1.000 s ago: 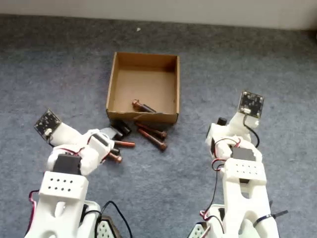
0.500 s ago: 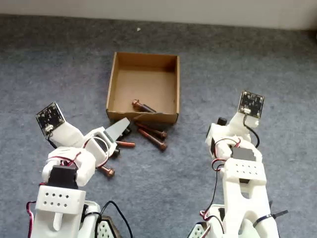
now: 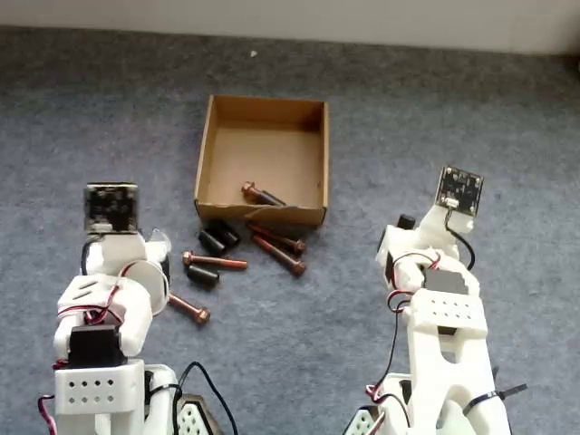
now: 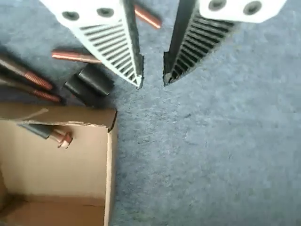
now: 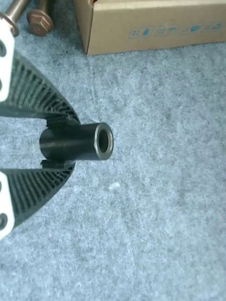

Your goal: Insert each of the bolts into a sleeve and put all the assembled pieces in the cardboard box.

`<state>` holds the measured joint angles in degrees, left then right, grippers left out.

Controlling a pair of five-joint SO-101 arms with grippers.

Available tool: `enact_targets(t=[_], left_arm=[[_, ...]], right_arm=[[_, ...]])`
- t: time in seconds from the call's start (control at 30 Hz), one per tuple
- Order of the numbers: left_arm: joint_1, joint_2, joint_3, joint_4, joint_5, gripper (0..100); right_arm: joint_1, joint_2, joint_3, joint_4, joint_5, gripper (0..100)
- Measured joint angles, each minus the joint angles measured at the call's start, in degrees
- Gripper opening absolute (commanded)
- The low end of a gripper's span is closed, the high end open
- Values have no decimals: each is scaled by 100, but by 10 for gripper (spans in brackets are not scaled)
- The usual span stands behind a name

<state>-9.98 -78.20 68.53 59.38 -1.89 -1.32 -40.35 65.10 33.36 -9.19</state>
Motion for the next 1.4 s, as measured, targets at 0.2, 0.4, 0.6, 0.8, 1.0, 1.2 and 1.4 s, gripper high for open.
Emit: enact_targets(t=[0.2,0.4,0.6,0.8,1.0,1.2,1.4], left_arm=[[26,0,0,18,-1565,60],[343,9,-237,879,-2760,63],[475,79,-782,1846,-4079,98],[501,1459,-1327,2470,-5213,152],[492,3385,-1916,2488,-5952,179],[501,4598,-2066,2488,-6796,178],[949,5222,-2066,2488,-6936,175]], right_arm=[[0,0,0,0,0,5],[0,0,0,0,0,5],[0,0,0,0,0,5],[0,0,0,0,0,5],[0,0,0,0,0,5],[0,0,0,-132,0,5],[0,0,0,-299,0,5]])
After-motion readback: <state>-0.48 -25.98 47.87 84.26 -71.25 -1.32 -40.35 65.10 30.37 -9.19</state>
